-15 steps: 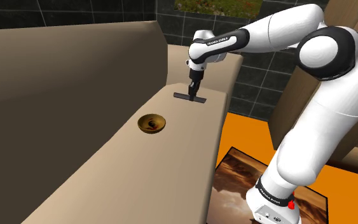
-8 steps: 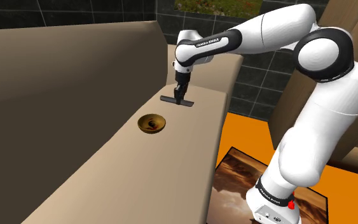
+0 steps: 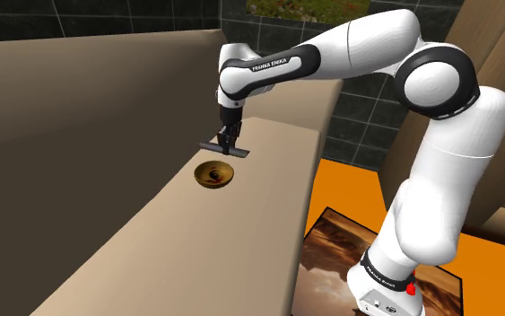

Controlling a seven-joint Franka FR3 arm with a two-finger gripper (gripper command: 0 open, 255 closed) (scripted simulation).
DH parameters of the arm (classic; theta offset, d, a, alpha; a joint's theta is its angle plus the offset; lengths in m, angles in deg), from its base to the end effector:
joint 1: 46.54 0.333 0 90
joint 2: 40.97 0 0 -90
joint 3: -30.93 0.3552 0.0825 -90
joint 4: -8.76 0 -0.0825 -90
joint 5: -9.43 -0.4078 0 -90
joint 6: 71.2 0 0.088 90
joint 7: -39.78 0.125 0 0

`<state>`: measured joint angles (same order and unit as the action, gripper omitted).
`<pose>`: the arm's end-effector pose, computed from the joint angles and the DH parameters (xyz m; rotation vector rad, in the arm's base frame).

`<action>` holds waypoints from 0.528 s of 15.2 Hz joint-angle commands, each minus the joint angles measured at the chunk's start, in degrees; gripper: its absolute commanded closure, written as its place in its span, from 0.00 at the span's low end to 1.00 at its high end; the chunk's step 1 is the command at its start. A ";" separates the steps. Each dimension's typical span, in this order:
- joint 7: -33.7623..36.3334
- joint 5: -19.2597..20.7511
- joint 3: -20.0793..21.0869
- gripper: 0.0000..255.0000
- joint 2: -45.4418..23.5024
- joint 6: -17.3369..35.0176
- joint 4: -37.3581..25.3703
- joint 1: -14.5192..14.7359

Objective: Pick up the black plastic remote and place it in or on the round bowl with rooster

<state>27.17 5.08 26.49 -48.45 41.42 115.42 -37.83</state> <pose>0.6163 0.0539 0.4560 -3.0531 -0.4069 0.0333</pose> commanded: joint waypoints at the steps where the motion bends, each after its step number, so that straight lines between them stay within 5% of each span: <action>1: 3.17 -0.08 1.35 1.00 -3.03 -0.46 -3.71 1.69; 8: 2.77 -0.35 1.38 1.00 -4.61 4.48 -0.34 1.73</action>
<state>29.98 4.78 27.85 -52.90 45.05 114.44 -36.12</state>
